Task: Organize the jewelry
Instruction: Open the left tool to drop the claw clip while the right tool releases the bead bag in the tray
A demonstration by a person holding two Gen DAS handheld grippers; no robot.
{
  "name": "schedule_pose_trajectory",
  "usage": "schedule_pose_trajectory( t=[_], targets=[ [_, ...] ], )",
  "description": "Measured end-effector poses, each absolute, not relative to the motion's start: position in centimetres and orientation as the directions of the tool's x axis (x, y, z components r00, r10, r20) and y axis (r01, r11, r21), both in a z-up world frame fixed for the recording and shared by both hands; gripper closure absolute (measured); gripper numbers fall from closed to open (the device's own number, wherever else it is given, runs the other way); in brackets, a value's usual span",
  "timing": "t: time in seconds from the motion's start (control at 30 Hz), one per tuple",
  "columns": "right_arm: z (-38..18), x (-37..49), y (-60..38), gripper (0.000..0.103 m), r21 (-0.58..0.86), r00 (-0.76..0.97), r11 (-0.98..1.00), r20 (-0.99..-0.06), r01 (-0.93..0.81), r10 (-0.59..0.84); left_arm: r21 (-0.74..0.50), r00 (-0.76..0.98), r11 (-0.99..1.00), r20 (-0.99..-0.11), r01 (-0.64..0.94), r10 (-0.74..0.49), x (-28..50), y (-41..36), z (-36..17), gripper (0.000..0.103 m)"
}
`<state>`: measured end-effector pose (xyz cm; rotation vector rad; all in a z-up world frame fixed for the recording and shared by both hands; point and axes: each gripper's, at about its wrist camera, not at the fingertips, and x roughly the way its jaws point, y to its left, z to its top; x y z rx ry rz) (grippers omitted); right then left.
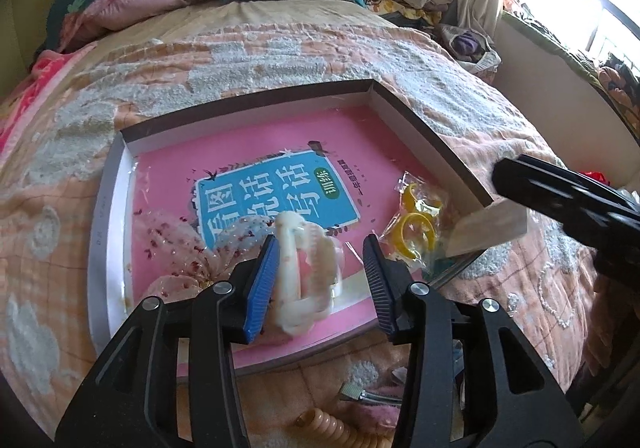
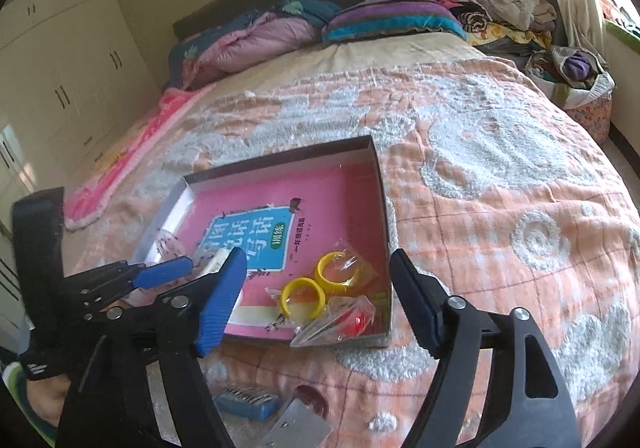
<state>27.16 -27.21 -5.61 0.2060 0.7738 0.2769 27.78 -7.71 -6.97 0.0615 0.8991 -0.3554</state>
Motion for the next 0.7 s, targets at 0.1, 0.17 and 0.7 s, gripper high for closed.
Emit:
schedule_pose_trajectory(
  t=[0.1,0.17,0.7],
  targets=[
    [-4.4,25.7,-27.7,0.026,0.293,0.704,0.942,-0.634,-0.166,0.321,-0.097,0.579,0.944,-0.769,0.317,-0.273,27.5,-7.4,-6.3,0.06],
    [-3.7,24.8,-28.1,0.024,0.299,0.718,0.94,-0.618,-0.163,0.321,-0.103,0.592,0.945,-0.757,0.309,-0.276,27.2,-7.1,-5.6,0.053],
    [1.8,18.4,-30.0,0.017,0.335,0.8,0.927,-0.503,-0.167,0.326,-0.09,0.698,0.968,-0.678,0.233,-0.231,22.8,-5.3,0.6,0.013]
  ],
)
